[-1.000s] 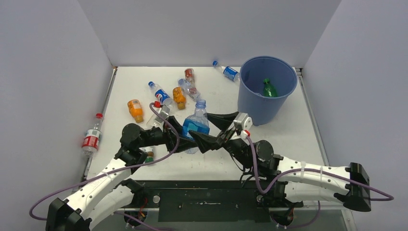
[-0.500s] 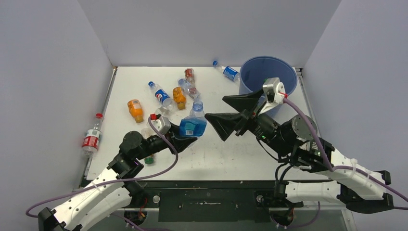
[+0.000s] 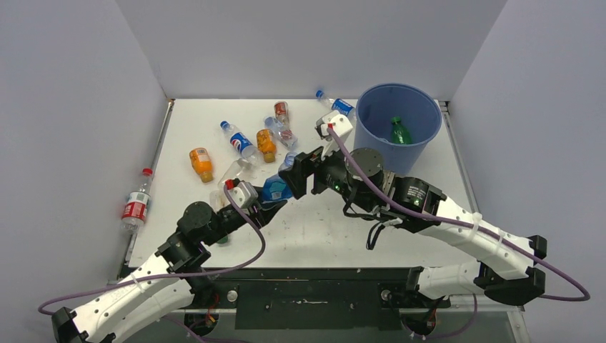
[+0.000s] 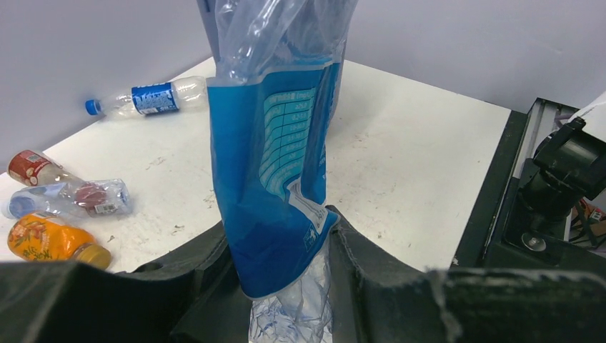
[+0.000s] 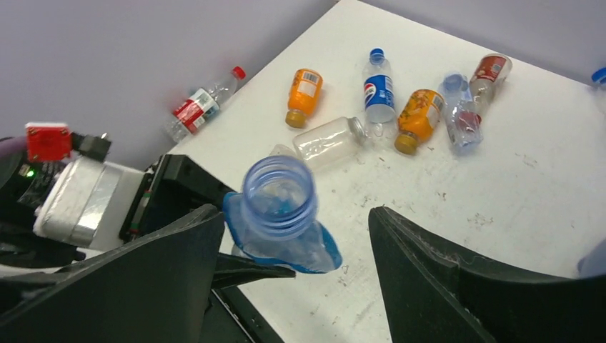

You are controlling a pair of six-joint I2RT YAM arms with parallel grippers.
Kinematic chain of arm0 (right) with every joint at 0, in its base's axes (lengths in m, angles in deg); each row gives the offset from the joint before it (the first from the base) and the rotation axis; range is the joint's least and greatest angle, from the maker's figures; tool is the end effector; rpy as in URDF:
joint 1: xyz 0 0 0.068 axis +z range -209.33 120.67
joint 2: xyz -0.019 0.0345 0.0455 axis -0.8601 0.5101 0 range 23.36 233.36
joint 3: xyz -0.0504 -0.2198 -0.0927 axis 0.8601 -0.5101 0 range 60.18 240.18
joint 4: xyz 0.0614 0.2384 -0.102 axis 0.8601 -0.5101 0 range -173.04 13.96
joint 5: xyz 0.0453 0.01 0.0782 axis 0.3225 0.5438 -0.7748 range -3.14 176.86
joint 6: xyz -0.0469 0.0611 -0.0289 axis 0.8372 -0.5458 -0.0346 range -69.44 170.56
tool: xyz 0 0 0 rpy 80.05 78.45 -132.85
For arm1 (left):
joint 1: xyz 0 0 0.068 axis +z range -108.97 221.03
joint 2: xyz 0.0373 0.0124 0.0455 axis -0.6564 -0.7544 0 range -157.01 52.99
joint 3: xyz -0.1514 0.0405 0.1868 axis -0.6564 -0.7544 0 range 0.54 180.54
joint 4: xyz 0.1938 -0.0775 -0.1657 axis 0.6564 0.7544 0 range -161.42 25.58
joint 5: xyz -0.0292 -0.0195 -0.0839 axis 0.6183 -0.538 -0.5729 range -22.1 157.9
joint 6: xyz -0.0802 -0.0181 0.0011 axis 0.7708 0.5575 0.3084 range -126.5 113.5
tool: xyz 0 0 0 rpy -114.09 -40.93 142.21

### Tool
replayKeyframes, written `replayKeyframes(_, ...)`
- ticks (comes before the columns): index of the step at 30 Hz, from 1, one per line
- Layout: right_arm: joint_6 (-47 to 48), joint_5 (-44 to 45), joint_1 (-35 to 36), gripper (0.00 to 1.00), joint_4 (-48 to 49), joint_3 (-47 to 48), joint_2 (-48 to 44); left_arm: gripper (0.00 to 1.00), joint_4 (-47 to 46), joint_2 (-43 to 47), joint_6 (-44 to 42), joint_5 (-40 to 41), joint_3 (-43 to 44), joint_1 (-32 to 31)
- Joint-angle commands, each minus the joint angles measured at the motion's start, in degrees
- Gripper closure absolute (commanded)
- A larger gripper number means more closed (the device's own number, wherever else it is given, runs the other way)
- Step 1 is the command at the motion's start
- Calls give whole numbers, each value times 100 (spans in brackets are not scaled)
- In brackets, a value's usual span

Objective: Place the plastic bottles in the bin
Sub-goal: Pick up the plastic bottle at the center of the board, then place the plastic bottle in the trash bin.

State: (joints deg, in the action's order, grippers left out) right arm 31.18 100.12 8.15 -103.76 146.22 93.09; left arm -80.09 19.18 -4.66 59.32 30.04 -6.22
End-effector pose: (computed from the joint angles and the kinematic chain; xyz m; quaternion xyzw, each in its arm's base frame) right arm 0.1312 0.2739 0.4324 -0.2466 0.7318 0.3676 0.5182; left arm 0.1443 -0.1720 0.2957 0.3122 0.6041 -0.3501 0.6442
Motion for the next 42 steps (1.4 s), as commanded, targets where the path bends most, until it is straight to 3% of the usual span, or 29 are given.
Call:
replayKeyframes(1,-298,-274,-553,28,403,-48,-195,100,-65,47,-156,104,47,-63)
replayKeyframes(10,-351,-685,-787,40,657,-133,54,100,-39,15,-153,92,72,-99)
replayKeyframes(14,-385,-813,-802,51,736,-210,96,100,-39,24,-151,81,65,-118)
replayKeyframes(19,-472,-1013,-853,54,798,-257,162,100,-30,22,-158,75,74,-144)
replayKeyframes(22,-498,-1159,-879,73,884,-310,167,100,-36,32,-134,83,74,-145)
replayKeyframes(24,-520,-1226,-895,93,893,-320,173,100,-32,34,-75,135,82,-157)
replayKeyframes(25,-523,-1241,-895,94,922,-343,156,95,-18,32,-46,173,101,-154)
replayKeyframes(29,-387,-1182,-895,95,963,-311,0,36,5,79,119,282,138,-154)
replayKeyframes(30,-280,-1081,-903,95,876,-209,-64,10,-13,129,164,312,121,-155)
replayKeyframes(31,-139,-940,-898,95,758,-51,-120,3,-23,190,179,339,106,-154)
replayKeyframes(37,1171,1274,-896,95,205,768,-722,4,154,561,182,1280,159,-137)
replayKeyframes(42,2543,3957,-900,95,1232,510,-1157,4,202,631,170,1781,180,-74)
